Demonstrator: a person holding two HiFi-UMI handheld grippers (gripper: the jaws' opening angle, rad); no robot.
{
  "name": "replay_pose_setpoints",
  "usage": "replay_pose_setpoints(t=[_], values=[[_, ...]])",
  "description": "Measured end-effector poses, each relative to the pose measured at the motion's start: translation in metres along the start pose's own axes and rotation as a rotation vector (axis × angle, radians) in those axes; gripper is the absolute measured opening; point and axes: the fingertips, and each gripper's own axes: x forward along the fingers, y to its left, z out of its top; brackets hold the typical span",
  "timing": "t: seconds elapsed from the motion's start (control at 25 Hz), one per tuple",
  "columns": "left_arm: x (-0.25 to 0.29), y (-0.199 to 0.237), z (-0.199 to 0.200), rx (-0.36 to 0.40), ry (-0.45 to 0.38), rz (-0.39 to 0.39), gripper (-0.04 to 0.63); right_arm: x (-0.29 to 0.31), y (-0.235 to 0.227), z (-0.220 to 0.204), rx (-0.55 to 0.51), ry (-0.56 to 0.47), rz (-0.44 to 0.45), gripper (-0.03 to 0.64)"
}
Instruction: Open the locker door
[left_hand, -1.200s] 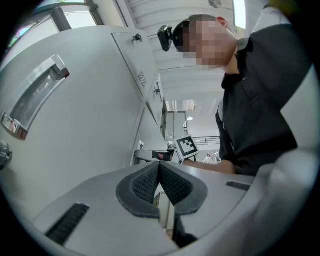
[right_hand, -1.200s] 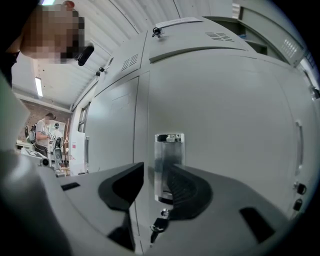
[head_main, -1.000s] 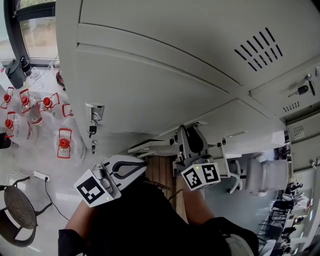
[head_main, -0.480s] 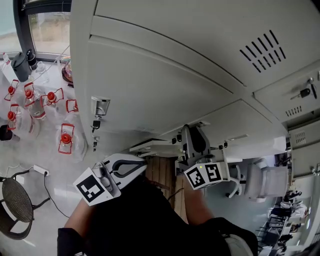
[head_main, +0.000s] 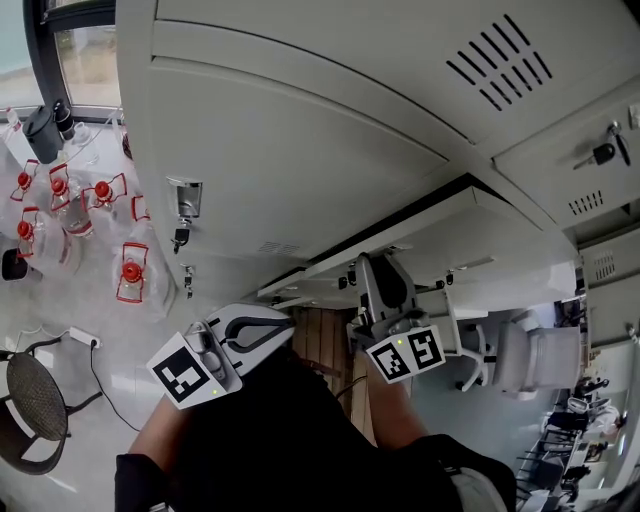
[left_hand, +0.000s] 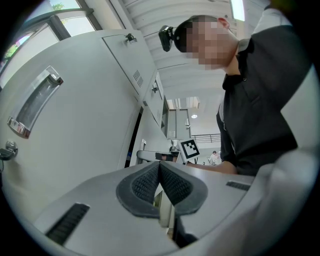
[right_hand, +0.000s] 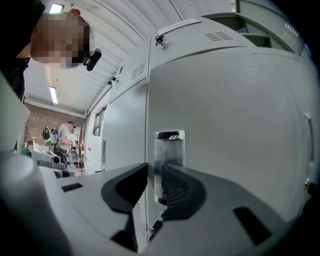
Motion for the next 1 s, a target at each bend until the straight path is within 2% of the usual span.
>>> replay_pose_setpoints(t=[1.0], values=[[0.070,-0.077,-0.001,0.075,0.011,0.109,0.011,-0.111,0.016,0.001,0.000,-0.080,0.391,0.095]])
